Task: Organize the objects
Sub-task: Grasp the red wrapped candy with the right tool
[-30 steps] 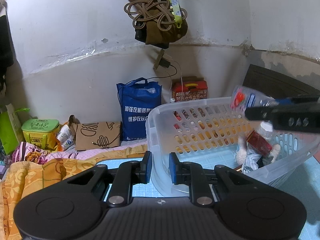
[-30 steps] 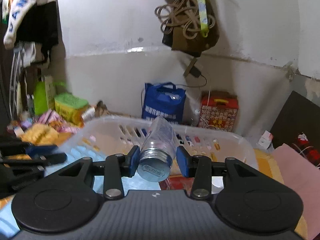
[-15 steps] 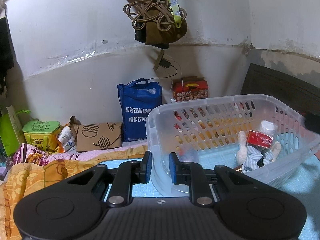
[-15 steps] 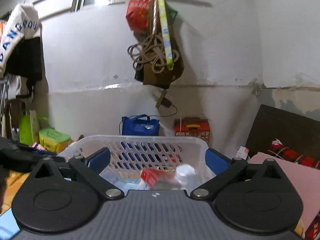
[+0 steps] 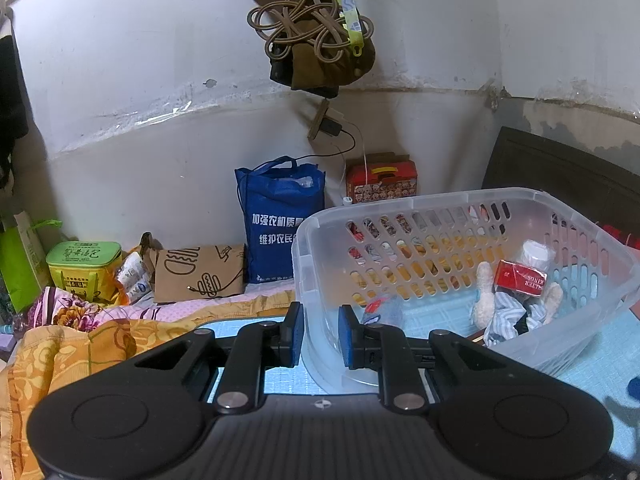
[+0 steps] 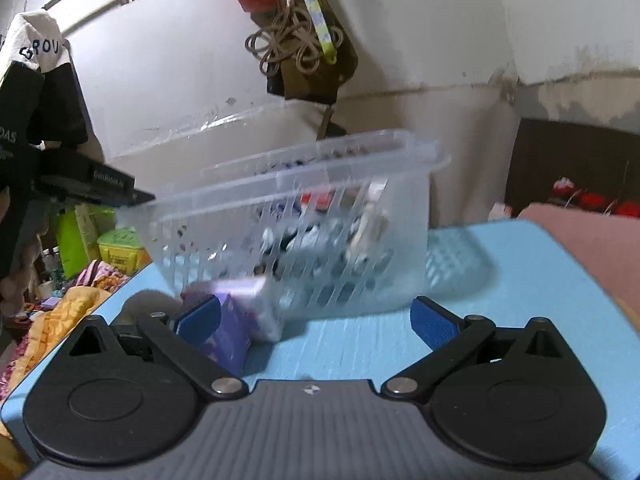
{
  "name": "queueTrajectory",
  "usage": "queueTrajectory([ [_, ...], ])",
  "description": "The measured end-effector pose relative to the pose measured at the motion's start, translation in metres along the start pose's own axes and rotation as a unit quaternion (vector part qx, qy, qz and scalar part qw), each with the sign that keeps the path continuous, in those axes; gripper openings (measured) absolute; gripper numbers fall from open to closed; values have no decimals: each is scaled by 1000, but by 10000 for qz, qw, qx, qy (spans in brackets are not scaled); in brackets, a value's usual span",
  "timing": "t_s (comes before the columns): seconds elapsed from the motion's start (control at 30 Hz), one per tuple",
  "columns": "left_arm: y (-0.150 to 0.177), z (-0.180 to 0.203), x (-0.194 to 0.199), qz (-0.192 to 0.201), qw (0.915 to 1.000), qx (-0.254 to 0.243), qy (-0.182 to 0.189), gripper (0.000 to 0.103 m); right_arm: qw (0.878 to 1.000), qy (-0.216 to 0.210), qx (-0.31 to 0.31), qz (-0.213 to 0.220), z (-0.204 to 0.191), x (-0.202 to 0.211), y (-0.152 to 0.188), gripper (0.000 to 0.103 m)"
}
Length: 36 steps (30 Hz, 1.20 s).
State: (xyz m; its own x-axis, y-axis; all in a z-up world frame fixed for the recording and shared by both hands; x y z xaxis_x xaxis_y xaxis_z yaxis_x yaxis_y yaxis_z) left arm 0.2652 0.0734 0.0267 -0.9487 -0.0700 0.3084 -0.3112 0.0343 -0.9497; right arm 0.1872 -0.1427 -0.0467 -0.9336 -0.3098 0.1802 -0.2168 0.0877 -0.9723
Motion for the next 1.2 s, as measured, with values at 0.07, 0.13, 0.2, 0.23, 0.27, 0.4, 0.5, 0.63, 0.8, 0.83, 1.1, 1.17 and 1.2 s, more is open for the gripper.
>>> queueTrajectory([
  [0.07,0,0,0,1,10000,-7,0,23,10000,6,-67,-39,-1,0,5,103],
  [0.13,0,-1,0,3,10000,-5,5,23,9999,-16,-140,-72,-1,0,8,103],
  [0.2,0,-1,0,0,10000,-1,2,23,9998,-41,-165,-97,-4,1,13,103],
  [0.23,0,-1,0,2,10000,-8,0,23,9999,-27,-126,-89,-6,1,12,103],
  [0.27,0,-1,0,2,10000,-6,2,23,9999,-2,-94,-64,-8,3,15,103],
  [0.4,1,0,0,-1,10000,-4,1,23,9998,-151,-127,-87,-18,4,16,103],
  [0.5,0,-1,0,5,10000,-17,-2,23,9983,-504,-125,-253,-33,4,21,103],
  [0.63,1,-1,0,3,10000,-18,-1,23,9967,-679,245,-372,-55,2,28,101],
  [0.8,1,0,0,1,10000,-16,9,23,9932,-817,523,-641,-74,-5,36,88],
  [0.83,1,0,0,1,10000,-13,14,23,9924,-839,576,-693,-76,-6,37,86],
  [1.1,1,0,0,0,10000,-7,24,23,9880,-899,746,-1014,-85,-11,51,51],
  [1.17,1,0,0,-1,10000,-2,22,23,9876,-924,760,-1014,-85,-10,52,51],
  [1.2,1,0,0,1,10000,-8,20,23,9877,-896,801,-998,-85,-10,52,51],
])
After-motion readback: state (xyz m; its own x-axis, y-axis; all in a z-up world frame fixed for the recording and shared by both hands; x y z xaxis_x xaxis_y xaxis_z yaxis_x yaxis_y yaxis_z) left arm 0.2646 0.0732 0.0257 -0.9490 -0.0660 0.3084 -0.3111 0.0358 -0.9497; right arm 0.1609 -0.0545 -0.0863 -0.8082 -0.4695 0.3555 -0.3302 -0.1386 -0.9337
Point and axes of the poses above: each gripper's, at about its wrist camera, not at the fingertips, and x roughly against the way its jaws point, z to its right, y to its underside, the point moved 6 cm from there along -x, roughly the way its jaws point, and after that the axes turned 12 degrees about z, right-handed, at the moved point
